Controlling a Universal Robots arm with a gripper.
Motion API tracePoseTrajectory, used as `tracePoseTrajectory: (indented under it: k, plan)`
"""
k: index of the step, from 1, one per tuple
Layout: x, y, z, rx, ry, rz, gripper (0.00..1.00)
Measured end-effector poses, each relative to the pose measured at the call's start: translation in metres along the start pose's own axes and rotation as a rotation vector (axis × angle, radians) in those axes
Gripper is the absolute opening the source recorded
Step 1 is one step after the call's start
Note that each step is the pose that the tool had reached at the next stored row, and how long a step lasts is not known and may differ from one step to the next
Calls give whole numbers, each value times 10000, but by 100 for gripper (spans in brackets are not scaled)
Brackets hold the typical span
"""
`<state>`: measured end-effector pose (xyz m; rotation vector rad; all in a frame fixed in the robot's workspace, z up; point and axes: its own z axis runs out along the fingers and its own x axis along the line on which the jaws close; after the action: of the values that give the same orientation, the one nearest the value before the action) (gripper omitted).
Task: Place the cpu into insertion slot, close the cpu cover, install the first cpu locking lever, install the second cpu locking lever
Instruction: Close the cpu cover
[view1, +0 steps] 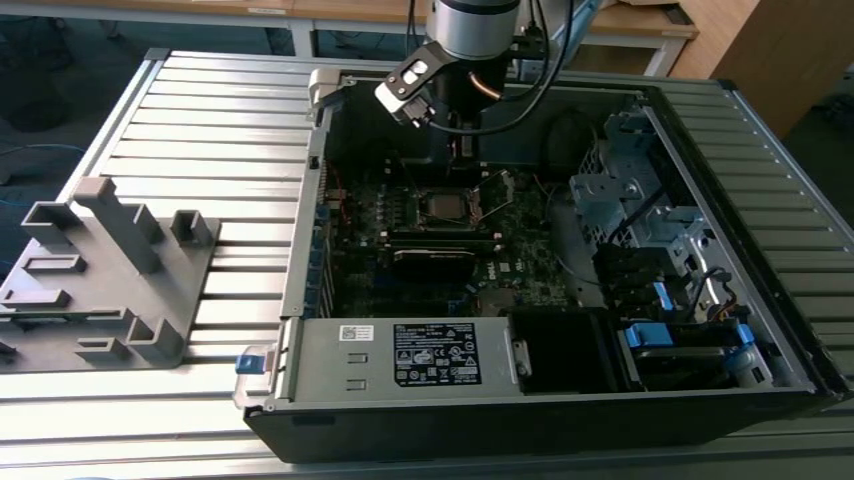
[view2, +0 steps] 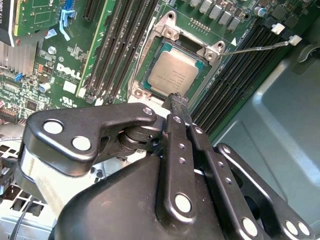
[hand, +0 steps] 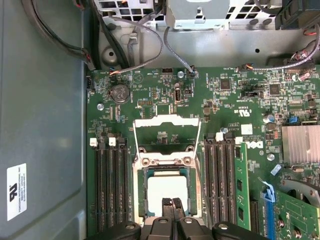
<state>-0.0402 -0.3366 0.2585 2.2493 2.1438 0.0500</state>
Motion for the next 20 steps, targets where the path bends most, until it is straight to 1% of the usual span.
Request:
tracePoseTrajectory:
  k: [3,13,20]
  plan:
    - [1,25,1,0,0,0,11]
    - [2,36,2,0,0,-2,11]
    - [7,100,5,0,0,0,11]
